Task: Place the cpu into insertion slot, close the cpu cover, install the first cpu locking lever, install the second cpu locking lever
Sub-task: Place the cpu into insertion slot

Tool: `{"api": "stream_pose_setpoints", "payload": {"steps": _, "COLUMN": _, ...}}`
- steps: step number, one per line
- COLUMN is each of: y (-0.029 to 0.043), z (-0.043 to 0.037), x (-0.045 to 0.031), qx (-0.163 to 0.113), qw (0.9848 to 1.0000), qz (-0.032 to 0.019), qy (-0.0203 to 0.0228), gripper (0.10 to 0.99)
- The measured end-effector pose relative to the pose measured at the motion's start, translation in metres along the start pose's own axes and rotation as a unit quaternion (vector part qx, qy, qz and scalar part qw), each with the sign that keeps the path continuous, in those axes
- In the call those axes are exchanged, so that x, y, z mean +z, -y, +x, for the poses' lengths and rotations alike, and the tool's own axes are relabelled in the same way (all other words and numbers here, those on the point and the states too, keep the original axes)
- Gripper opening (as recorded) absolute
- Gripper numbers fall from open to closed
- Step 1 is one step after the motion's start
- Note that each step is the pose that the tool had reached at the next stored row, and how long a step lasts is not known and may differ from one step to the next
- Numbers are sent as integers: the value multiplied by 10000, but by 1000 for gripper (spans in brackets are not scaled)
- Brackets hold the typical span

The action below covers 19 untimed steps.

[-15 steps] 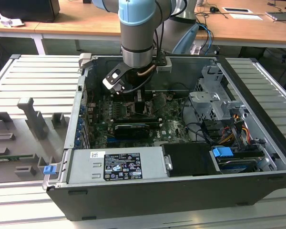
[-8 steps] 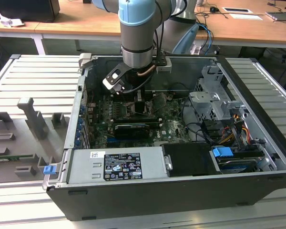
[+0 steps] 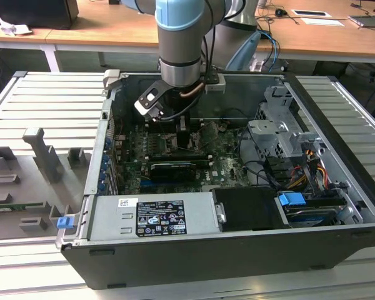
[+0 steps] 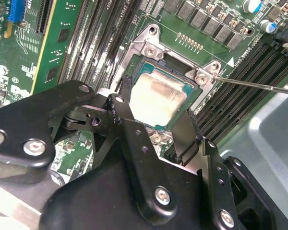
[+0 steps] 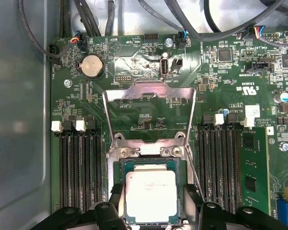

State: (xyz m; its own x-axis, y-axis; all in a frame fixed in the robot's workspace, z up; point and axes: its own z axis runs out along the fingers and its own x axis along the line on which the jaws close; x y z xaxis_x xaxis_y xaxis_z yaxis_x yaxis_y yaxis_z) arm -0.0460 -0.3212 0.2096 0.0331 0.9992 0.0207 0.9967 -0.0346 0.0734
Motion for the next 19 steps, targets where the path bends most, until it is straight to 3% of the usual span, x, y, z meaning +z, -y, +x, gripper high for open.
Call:
{"api": "stream_pose_setpoints", "payload": {"steps": 16, "y": -10, "z": 3, "x": -134, "qx": 0, "qw": 10000, "qz": 0, "qy": 1, "gripper": 600}}
{"api": "stream_pose_setpoints", "payload": {"steps": 17, "y": -11, "z": 3, "x": -144, "qx": 1, "qw": 10000, "qz": 1, "qy": 1, "gripper": 522}}
{"api": "stream_pose_setpoints", "payload": {"steps": 18, "y": -11, "z": 3, "x": -149, "qx": 1, "qw": 10000, "qz": 1, "qy": 1, "gripper": 522}}
{"api": "stream_pose_setpoints", "payload": {"steps": 19, "y": -12, "z": 4, "x": -149, "qx": 1, "qw": 10000, "qz": 0, "qy": 0, "gripper": 455}}
